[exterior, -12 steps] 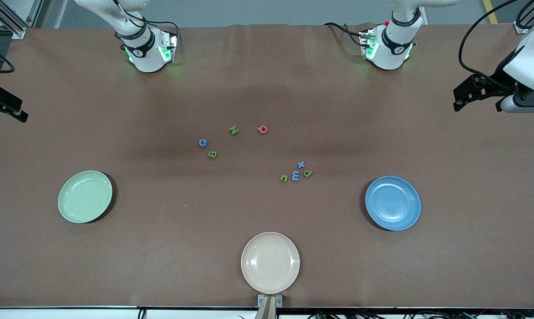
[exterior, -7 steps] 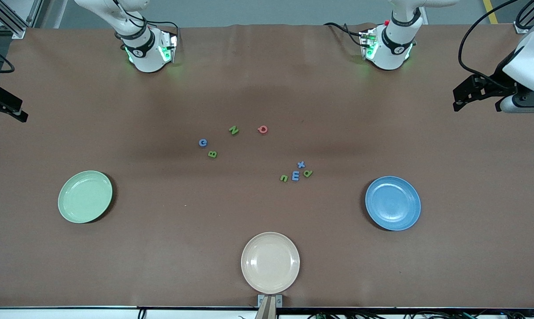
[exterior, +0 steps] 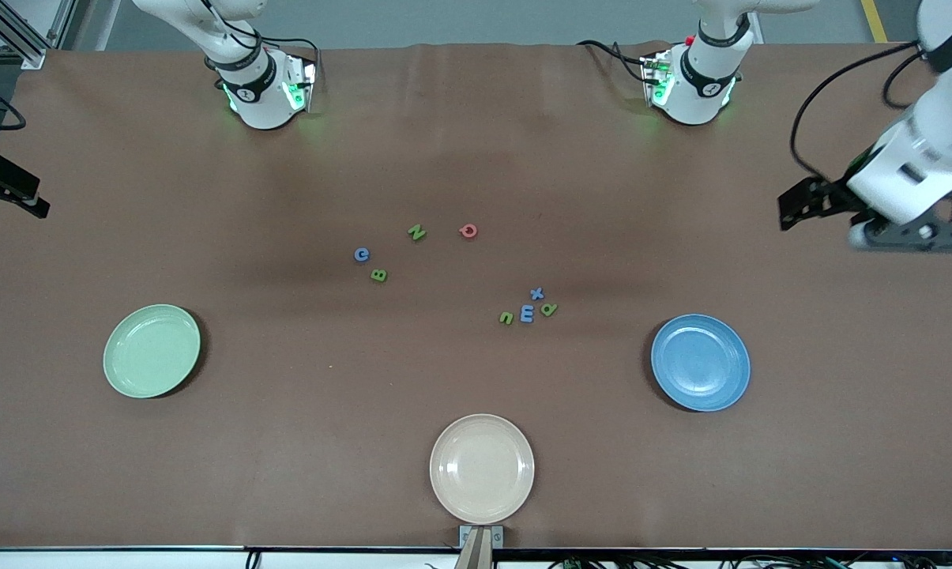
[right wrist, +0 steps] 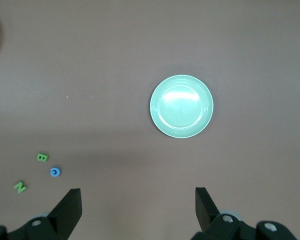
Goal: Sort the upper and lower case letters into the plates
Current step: 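Move the left gripper and the right gripper toward the foam letters, then grasp the green d with the left gripper while the right gripper grasps B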
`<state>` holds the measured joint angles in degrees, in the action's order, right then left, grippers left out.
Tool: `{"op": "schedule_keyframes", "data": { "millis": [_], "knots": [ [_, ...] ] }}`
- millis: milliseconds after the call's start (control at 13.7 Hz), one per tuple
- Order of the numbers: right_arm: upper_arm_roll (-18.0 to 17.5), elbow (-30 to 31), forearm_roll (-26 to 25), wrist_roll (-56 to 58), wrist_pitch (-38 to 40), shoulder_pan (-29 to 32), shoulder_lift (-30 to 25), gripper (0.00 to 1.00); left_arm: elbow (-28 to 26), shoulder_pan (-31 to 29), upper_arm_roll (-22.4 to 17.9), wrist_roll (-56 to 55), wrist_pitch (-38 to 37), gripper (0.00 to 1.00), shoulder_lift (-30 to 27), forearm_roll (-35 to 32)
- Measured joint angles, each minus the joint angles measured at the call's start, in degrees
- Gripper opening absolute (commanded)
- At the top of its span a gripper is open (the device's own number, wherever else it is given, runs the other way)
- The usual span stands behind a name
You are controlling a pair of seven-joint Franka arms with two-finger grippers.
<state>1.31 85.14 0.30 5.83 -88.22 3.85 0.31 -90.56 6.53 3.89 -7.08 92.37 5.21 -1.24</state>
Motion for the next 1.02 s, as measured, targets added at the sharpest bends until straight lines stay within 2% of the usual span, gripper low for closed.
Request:
{"op": "schedule_keyframes", "data": {
  "millis": [219,656,801,1020],
  "knots": [
    [-0.11,0.02,0.01,0.00,-0.01,-0.84,0.10,1.00,-1.60,4.61,0.70,-12.44,6.63,1.00,6.25,-0.01],
    [-0.33,1.37,0.36,-0.04,-0.65,-6.84,4.44,1.00,-10.37,12.67,1.13,-35.18,26.46,1.00,15.17,-0.01],
    [-0.44,4.45,0.43,-0.65,-2.05,-10.06,6.00,1.00,-13.37,15.01,1.15,-42.56,34.22,1.00,17.99,-0.02],
    [-0.57,12.57,0.47,-6.74,-8.59,-15.35,6.89,1.00,-18.70,16.96,1.16,-50.68,44.50,1.00,20.25,-0.02]
  ]
}}
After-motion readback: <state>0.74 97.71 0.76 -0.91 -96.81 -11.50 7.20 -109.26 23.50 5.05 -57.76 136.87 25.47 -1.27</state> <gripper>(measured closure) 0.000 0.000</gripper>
